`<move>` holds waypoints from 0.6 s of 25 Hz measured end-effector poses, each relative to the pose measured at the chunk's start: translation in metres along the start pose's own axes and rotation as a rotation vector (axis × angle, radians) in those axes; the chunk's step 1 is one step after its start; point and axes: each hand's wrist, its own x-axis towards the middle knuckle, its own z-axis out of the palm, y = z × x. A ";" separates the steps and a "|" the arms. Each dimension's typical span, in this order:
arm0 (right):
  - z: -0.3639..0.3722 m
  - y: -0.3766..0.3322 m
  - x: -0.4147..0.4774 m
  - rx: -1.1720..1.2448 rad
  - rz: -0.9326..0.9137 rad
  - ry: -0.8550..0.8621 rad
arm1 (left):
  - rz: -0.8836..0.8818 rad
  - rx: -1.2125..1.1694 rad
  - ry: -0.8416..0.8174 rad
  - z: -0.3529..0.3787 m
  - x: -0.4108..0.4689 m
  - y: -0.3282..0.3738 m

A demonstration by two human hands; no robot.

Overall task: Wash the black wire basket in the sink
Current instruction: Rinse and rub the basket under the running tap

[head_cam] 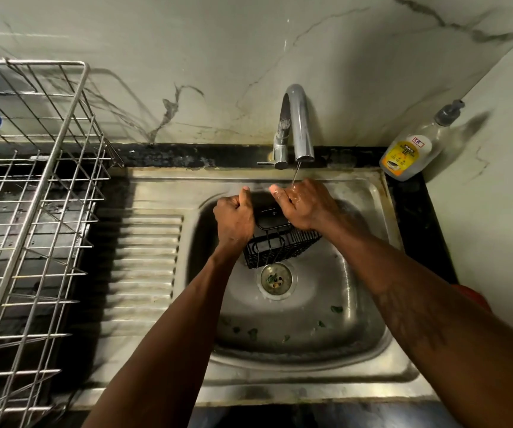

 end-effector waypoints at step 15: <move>0.033 -0.017 -0.057 -0.331 -0.251 0.543 | -0.089 -0.046 0.177 0.003 0.007 0.006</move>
